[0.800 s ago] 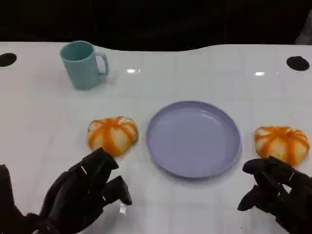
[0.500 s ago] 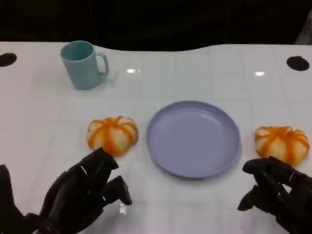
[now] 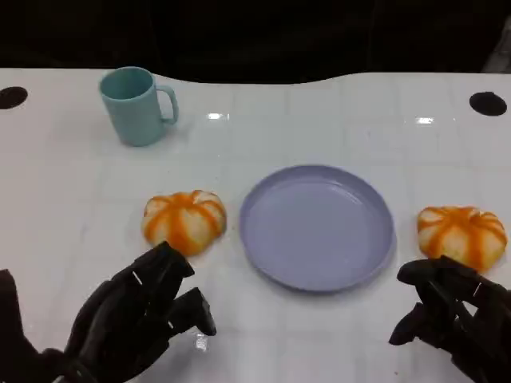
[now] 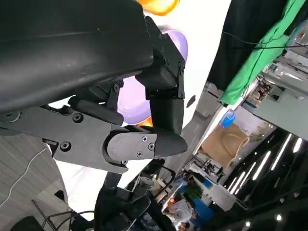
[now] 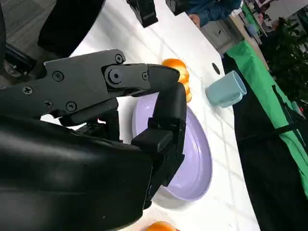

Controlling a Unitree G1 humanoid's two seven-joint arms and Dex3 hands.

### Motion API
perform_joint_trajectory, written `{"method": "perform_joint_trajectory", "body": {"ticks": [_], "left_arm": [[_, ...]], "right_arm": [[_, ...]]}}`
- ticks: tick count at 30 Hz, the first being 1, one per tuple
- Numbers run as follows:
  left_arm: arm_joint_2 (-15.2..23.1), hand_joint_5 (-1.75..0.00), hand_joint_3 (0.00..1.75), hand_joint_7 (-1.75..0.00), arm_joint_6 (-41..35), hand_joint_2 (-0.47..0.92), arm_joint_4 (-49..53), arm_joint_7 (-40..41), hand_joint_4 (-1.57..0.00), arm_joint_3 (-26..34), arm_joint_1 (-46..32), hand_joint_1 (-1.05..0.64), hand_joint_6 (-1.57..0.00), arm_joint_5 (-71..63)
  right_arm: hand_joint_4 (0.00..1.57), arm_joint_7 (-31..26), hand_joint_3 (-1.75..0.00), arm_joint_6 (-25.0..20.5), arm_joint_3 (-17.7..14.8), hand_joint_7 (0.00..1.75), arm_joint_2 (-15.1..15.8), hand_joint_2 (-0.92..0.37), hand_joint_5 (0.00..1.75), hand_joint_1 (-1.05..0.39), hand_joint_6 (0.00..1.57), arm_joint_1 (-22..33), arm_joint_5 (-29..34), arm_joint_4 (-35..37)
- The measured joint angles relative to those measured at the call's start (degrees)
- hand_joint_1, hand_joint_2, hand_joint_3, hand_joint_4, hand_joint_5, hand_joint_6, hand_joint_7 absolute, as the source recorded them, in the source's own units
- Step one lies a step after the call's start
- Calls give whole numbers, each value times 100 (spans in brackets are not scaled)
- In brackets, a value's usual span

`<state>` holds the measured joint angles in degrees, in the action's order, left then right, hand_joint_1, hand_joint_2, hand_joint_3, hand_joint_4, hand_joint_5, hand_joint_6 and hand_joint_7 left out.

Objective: Grasp the bread from the table and place it into the plate.

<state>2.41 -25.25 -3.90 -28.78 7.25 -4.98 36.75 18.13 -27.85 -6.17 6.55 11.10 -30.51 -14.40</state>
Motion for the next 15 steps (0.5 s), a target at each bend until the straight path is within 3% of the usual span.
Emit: {"method": "perform_joint_trajectory", "body": {"ticks": [15], "left_arm": [[0,-175,38,-157,0,92,0,0,-67,0,0,-54,-52,0]], "right_arm": [[59,0,-29,0,0,116,0,-92,146,-45,51,0,0,0]]}}
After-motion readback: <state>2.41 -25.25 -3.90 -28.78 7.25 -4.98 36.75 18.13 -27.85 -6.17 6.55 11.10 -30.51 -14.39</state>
